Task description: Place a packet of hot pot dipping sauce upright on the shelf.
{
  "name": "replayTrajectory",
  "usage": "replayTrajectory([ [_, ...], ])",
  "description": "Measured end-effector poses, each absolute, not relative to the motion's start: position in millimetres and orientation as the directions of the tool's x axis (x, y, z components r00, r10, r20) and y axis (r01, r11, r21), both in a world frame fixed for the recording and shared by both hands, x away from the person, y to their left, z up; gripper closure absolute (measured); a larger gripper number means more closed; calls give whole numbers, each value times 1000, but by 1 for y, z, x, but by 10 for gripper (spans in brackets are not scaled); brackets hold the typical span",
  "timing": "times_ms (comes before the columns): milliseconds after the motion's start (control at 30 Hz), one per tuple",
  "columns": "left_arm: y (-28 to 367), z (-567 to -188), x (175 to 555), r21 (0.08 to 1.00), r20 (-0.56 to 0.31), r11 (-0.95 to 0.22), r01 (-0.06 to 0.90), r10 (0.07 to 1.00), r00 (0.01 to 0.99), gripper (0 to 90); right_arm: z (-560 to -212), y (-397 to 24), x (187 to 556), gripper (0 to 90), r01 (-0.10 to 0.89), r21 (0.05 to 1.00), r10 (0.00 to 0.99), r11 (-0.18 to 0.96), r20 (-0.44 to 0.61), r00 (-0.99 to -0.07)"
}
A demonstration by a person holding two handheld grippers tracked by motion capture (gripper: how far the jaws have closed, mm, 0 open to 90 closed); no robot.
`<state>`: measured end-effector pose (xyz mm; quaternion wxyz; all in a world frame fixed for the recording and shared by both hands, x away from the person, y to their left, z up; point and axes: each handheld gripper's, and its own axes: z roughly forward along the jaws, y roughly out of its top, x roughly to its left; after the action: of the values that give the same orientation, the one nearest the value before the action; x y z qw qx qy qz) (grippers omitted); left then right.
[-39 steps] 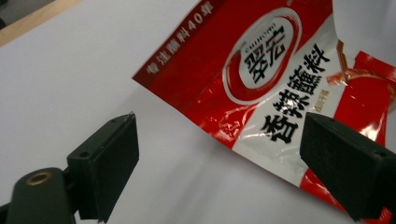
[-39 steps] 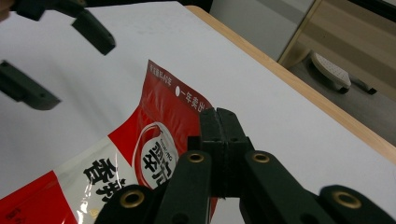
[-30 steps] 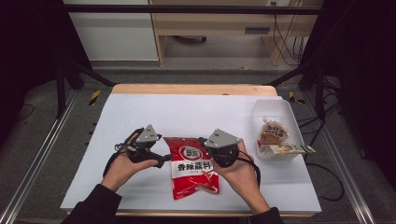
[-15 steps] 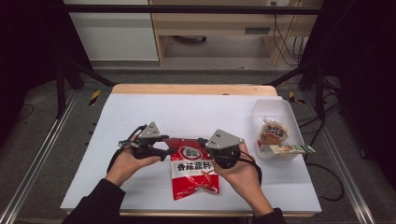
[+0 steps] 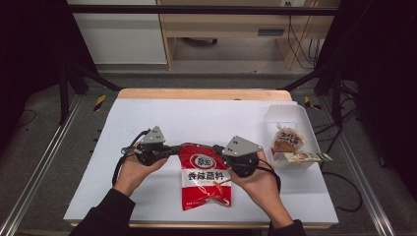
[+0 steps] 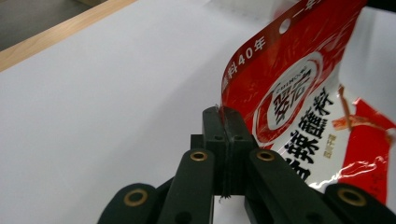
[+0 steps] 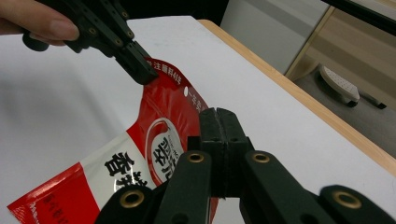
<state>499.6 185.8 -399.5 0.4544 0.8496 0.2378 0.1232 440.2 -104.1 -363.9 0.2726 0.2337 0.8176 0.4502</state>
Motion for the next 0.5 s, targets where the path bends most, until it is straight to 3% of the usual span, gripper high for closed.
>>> replayTrajectory([
  [500,184,-351,494,845,98,-495,204,518,850,900,-346,-116,448,900,149,884,653,443,-205,-729],
])
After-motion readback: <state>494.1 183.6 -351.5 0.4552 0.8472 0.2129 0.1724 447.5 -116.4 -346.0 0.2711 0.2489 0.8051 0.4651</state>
